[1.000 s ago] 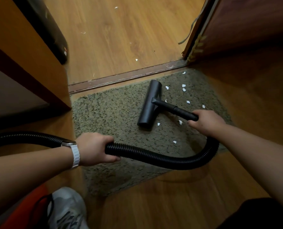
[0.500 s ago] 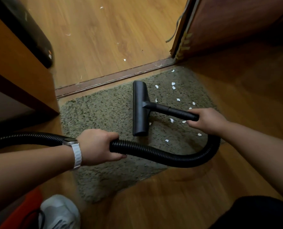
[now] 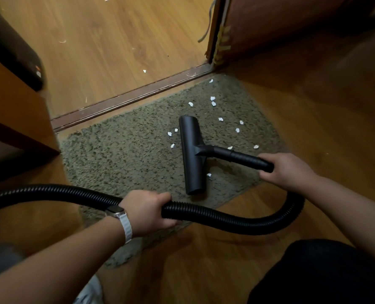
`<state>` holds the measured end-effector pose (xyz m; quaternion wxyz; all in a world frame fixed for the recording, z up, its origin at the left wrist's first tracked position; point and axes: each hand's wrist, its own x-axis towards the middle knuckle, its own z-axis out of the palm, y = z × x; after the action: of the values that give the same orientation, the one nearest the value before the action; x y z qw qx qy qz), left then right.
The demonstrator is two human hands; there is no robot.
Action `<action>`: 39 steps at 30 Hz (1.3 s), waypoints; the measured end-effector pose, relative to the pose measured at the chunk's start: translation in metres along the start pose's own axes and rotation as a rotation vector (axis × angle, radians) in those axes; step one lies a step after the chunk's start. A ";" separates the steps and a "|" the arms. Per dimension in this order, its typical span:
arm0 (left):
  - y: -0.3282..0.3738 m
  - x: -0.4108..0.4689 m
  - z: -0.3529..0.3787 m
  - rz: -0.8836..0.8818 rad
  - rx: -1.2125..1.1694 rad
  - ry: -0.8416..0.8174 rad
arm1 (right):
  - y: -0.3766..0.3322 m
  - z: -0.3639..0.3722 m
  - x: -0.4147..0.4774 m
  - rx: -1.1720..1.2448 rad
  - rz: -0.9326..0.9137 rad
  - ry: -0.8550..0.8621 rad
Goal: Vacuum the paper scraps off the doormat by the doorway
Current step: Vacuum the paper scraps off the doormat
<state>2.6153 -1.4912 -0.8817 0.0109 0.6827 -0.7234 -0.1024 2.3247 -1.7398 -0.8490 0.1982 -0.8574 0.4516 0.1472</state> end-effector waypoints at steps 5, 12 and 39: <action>0.011 0.007 0.006 -0.035 -0.074 -0.047 | 0.017 0.017 -0.023 0.033 0.047 0.015; 0.011 0.013 0.015 -0.007 -0.081 0.028 | 0.034 0.027 -0.022 0.147 0.118 -0.003; 0.010 0.017 0.025 0.016 -0.037 -0.027 | 0.028 0.055 -0.023 0.057 0.040 0.017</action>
<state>2.6001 -1.5037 -0.9069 0.0146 0.6753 -0.7268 -0.1249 2.2847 -1.7124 -0.8930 0.2155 -0.8435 0.4742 0.1308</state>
